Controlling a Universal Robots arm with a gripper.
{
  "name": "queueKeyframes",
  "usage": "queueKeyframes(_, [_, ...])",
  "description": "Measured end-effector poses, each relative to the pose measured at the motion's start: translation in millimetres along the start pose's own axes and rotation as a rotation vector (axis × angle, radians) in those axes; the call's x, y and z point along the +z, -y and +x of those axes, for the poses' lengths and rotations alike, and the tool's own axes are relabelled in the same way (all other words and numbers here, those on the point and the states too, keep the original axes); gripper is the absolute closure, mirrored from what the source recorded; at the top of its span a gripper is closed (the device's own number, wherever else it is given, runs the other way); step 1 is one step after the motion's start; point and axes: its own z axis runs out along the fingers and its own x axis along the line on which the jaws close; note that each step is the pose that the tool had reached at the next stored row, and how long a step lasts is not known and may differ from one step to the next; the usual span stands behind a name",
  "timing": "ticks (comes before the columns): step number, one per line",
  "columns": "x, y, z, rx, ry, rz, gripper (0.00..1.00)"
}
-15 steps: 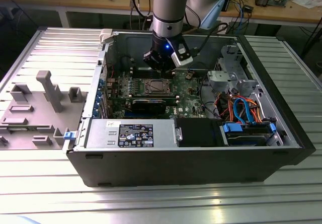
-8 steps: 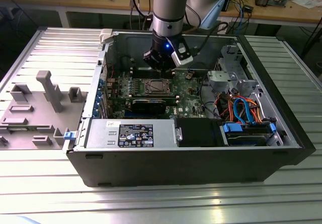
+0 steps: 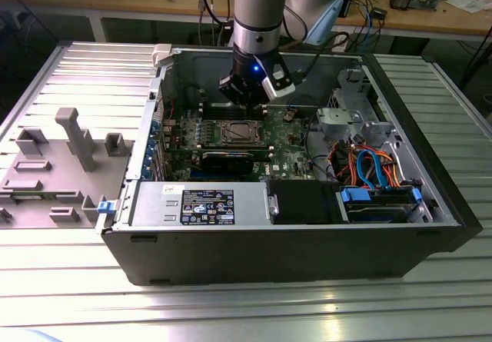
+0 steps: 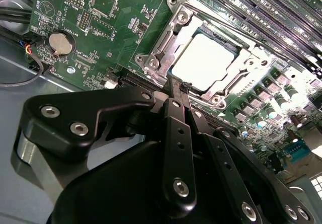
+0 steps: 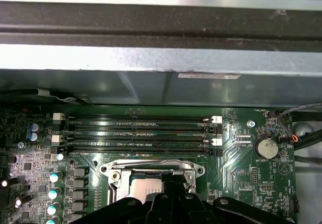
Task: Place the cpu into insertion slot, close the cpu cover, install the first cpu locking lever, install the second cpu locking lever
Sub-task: 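Install the second cpu locking lever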
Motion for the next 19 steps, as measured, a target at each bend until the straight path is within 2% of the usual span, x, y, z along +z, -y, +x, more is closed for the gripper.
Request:
queueKeyframes(5, [-0.3,3.1,0.1,0.000,0.0001,0.0000,0.89])
queueKeyframes(12, [-0.4,3.5,0.1,0.000,0.0000,0.0001,0.89])
queueKeyframes(19, [-4.7,2.9,0.0,0.000,0.0001,0.0000,0.89])
